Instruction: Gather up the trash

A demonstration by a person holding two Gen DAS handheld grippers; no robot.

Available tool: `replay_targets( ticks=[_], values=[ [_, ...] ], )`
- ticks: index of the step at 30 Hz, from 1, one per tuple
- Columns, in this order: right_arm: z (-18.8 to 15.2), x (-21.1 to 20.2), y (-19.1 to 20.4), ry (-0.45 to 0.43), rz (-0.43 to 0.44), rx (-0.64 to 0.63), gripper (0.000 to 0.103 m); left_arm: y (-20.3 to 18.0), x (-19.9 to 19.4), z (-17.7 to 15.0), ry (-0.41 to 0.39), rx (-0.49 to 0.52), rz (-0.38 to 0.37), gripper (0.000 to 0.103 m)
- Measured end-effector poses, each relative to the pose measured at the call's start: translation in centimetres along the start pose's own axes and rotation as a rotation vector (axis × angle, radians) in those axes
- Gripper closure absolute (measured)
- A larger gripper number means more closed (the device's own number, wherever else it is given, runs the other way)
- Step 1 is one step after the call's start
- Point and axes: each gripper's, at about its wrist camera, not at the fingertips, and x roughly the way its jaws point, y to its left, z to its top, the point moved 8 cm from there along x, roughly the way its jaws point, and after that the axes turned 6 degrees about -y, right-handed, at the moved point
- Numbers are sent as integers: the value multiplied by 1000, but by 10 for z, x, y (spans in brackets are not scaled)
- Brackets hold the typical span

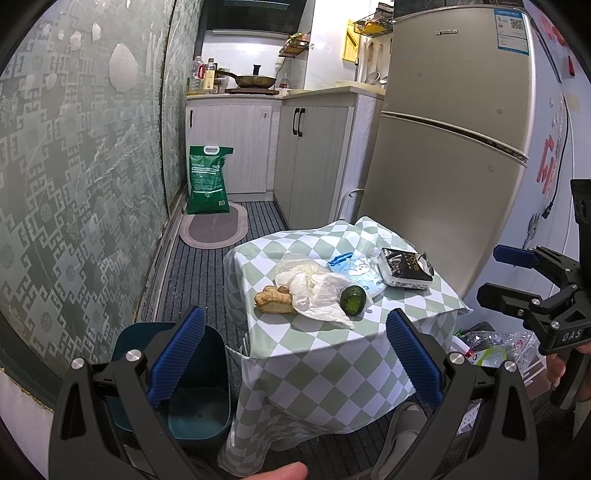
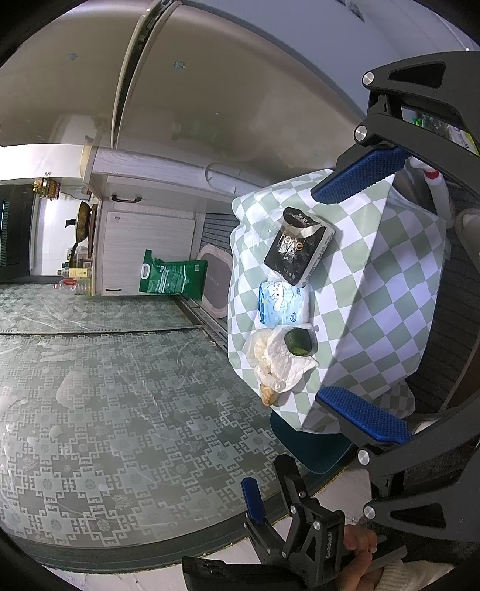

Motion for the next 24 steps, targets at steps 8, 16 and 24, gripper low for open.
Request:
replay_targets(
  ticks=[8, 16, 24],
  values=[
    [1, -1, 0, -1, 0, -2, 3, -1, -1, 1, -5, 2, -15, 3],
    [1, 0, 0, 5, 5, -6, 4, -1, -2, 2, -3, -8, -34, 8],
    [4, -3, 9, 8, 38, -2, 18, -2, 4, -1, 24, -15, -35, 30]
  ],
)
